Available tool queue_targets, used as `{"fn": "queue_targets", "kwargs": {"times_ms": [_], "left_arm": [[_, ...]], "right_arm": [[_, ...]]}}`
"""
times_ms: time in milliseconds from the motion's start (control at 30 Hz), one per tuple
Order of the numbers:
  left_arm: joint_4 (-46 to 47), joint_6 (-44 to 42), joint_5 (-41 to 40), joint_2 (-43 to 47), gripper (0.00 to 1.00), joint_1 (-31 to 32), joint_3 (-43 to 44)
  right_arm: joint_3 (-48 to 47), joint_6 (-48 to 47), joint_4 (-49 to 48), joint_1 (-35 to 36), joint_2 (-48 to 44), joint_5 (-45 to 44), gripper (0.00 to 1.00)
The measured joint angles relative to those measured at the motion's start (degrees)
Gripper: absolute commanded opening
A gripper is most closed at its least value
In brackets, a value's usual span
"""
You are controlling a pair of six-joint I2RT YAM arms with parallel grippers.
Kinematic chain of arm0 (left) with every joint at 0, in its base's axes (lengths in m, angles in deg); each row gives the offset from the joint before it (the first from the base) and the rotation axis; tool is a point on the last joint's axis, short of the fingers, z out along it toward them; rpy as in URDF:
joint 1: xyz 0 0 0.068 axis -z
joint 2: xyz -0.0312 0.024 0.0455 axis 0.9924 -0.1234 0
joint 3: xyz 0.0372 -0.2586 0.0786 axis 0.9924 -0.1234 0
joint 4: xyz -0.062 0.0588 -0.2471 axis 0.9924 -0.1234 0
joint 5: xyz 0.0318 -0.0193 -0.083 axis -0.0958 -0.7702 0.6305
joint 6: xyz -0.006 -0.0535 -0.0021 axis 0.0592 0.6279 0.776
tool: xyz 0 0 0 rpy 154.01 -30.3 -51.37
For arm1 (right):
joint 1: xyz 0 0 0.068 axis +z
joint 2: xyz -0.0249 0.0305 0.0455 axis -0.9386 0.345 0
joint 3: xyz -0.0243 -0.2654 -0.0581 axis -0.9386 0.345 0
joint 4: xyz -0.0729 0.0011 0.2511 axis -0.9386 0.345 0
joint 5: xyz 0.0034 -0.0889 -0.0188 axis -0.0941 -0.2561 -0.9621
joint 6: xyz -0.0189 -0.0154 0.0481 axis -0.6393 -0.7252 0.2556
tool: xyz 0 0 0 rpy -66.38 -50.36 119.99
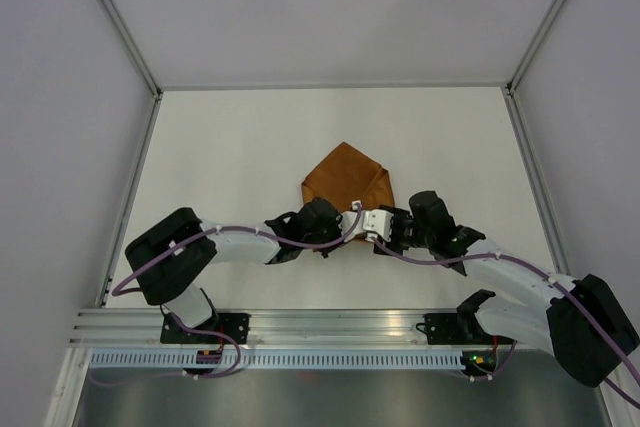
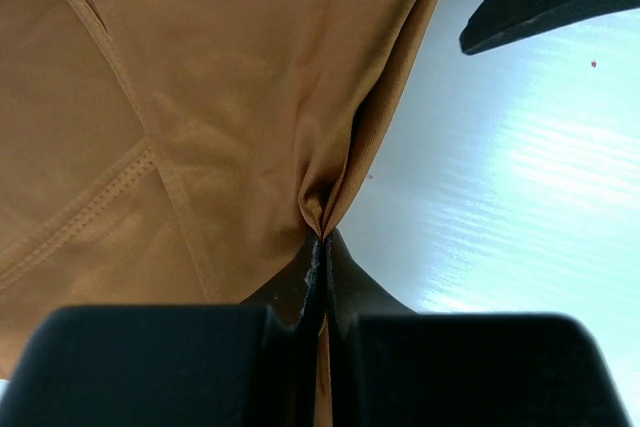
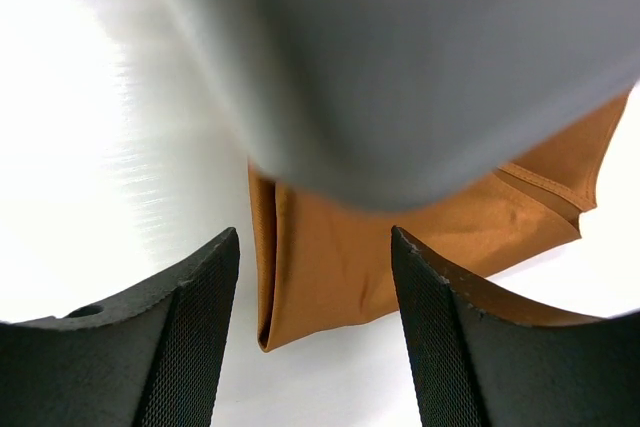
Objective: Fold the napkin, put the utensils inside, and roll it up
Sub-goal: Roll the napkin with the utensil
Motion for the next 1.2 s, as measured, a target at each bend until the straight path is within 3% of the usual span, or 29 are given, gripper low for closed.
{"fn": "queue_targets", "kwargs": {"times_ms": [533,1200], "left_arm": [[7.7,5.5,0.1,-1.5,0.02,-0.1,-3.7],[9.0,7.3,1.6,-1.5,0.02,-0.9,-4.7]], "right_arm": [[5.6,-3.9,-10.3,5.2,2.1,-3.6,0.67],[6.3,-12.6,-14.9,12.1,9.4,-9.6,0.56]]}}
